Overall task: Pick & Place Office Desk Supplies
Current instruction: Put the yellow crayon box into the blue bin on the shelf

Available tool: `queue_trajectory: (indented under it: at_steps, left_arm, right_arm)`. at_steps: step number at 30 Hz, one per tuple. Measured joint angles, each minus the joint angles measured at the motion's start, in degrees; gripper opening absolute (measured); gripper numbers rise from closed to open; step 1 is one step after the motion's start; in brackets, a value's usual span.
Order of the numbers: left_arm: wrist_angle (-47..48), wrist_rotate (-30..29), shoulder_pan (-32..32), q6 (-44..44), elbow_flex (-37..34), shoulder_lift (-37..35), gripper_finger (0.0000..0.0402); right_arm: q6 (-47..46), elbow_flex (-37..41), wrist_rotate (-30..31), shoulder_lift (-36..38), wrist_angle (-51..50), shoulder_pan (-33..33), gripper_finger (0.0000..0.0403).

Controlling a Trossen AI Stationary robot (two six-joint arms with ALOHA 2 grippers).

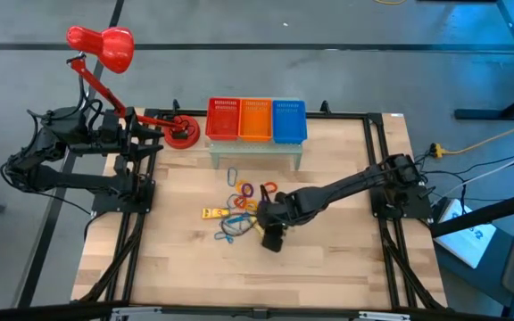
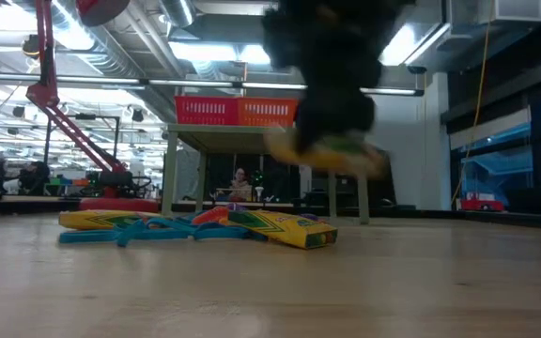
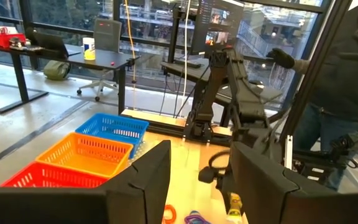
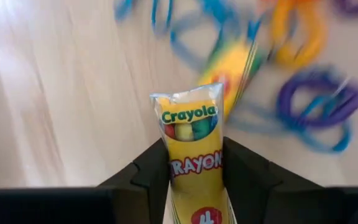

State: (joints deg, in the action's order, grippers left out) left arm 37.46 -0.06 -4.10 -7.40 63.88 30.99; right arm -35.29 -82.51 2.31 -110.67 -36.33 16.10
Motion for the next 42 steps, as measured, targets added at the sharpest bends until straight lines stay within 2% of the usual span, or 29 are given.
queue_trajectory:
  at_steps: [8,13,16,20,24,29,33,37,42]
  left_arm:
    - [0.0,-0.1,0.0,-0.3,0.0,0.4,0.0164]
    - [0.1,-0.1,0.0,-0.9,0.0,1.7,0.0164]
    - [0.1,-0.1,0.0,-1.6,0.0,3.1,0.0164]
    - [0.0,0.9,0.0,-2.0,0.0,5.3,0.0164]
    - [-0.2,1.4,0.0,-1.3,0.0,7.0,0.0164]
    - [-1.9,1.4,0.0,-1.0,0.0,7.3,0.0164]
    - [-3.1,1.4,0.0,-1.3,0.0,7.2,0.0164]
    - [-3.3,1.4,0.0,-1.4,0.0,7.2,0.0164]
    - [-3.3,1.4,0.0,-1.4,0.0,7.2,0.0164]
  right_arm:
    - [-9.6,-10.9,14.5,4.3,-4.6,-1.4,0.0137]
    - [-19.6,-13.9,28.5,10.0,-13.5,-3.8,0.0137]
    - [-24.3,-14.0,31.4,12.7,-16.0,-6.7,0.0137]
    - [-28.0,-14.0,29.6,15.3,-19.6,-12.5,0.0137]
    - [-27.5,-14.0,27.9,16.4,-20.8,-18.3,0.0137]
    - [-23.5,-14.1,18.8,17.4,-20.3,-27.6,0.0134]
    - [-22.8,-14.0,15.4,17.5,-19.4,-33.7,0.0123]
    - [-21.0,-14.0,13.3,17.1,-18.6,-37.4,0.0118]
    - [-21.8,-14.0,13.2,17.0,-18.5,-38.9,0.0127]
